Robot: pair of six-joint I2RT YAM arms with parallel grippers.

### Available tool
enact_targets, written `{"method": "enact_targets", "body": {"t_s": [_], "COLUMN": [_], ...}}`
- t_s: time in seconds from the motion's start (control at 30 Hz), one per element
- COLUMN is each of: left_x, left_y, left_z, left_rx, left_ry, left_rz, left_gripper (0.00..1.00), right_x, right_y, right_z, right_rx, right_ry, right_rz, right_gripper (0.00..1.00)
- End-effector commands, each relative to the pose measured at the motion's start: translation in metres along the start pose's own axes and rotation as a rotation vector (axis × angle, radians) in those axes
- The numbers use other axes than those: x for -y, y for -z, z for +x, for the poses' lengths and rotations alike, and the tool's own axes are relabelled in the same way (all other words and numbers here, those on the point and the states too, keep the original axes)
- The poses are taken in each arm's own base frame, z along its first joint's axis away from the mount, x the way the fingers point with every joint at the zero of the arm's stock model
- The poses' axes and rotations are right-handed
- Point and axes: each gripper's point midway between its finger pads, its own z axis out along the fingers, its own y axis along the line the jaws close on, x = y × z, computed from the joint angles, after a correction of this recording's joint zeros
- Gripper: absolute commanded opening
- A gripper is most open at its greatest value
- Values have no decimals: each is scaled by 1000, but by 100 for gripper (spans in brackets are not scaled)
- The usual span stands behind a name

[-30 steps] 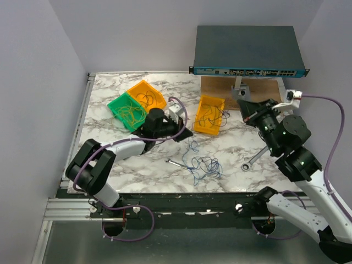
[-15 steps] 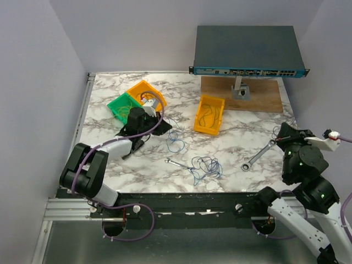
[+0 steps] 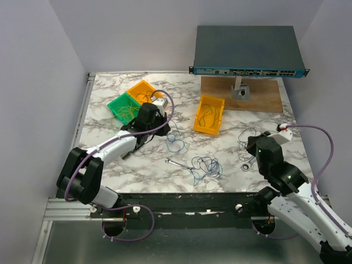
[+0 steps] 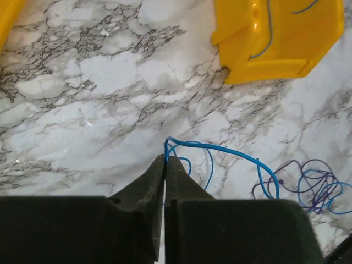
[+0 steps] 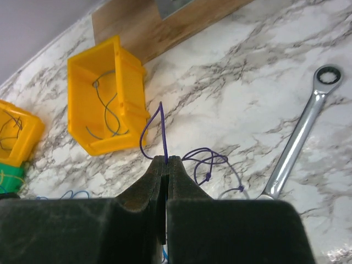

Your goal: Untangle the cables

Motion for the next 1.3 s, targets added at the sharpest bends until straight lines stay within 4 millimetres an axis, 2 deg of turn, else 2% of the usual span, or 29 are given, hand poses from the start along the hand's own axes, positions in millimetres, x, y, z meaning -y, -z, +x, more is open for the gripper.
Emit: {"method": "enact_targets", "body": {"t_s": [0.0, 0.03, 0.07, 0.13, 0.2, 0.23, 0.27, 0.33, 0.47, 0.57, 0.7, 0.77, 0.83, 0.93, 0.97, 1.13, 1.27], "left_x": [-28, -25, -27, -21, -18, -18, -18, -18, -12, -18, -10, -3, 2, -1, -2, -1, 9], "left_y": [2, 0, -1, -2, -2, -1, -1, -3, -13, -22, -35, -41, -44, -45, -44, -32, -14], "left_z": [48, 51, 53, 56, 55, 55, 53, 54, 70, 81, 89, 92, 97, 97, 94, 78, 50], "left_rx": [-219, -243, -256, -272, -272, -275, -278, -307, -390, -423, -467, -484, -505, -508, -499, -425, -348], "left_ry": [-83, -94, -107, -123, -137, -145, -148, -158, -140, -130, -111, -99, -91, -93, -96, -108, -120], "left_rz": [-220, -218, -242, -231, -226, -230, -234, -233, -188, -205, -146, -107, -69, -85, -92, -103, -103], "left_gripper": [16, 27, 46, 71, 89, 95, 98, 99, 99, 99, 96, 89, 68, 14, 0, 0, 0], "right_x": [-13, -12, -12, -13, -14, -15, -16, -19, -23, -25, -26, -27, -25, -26, -26, -26, -27], "right_y": [-7, -9, -10, -10, -9, -9, -7, -5, -4, -2, -1, 0, 0, 1, 2, 2, 1], "right_z": [28, 33, 37, 43, 45, 44, 43, 43, 42, 42, 41, 40, 40, 39, 39, 38, 37], "right_rx": [-89, -105, -117, -141, -149, -150, -151, -153, -152, -159, -158, -160, -155, -158, -157, -151, -148], "right_ry": [-21, -10, -5, 7, 15, 16, 12, 8, 6, 7, 6, 2, 2, -2, -4, -9, -8], "right_rz": [-54, -50, -48, -55, -65, -71, -82, -105, -132, -141, -146, -152, -149, -151, -153, -156, -160], "right_gripper": [6, 14, 27, 57, 71, 73, 75, 77, 78, 78, 78, 78, 78, 78, 78, 78, 78]}}
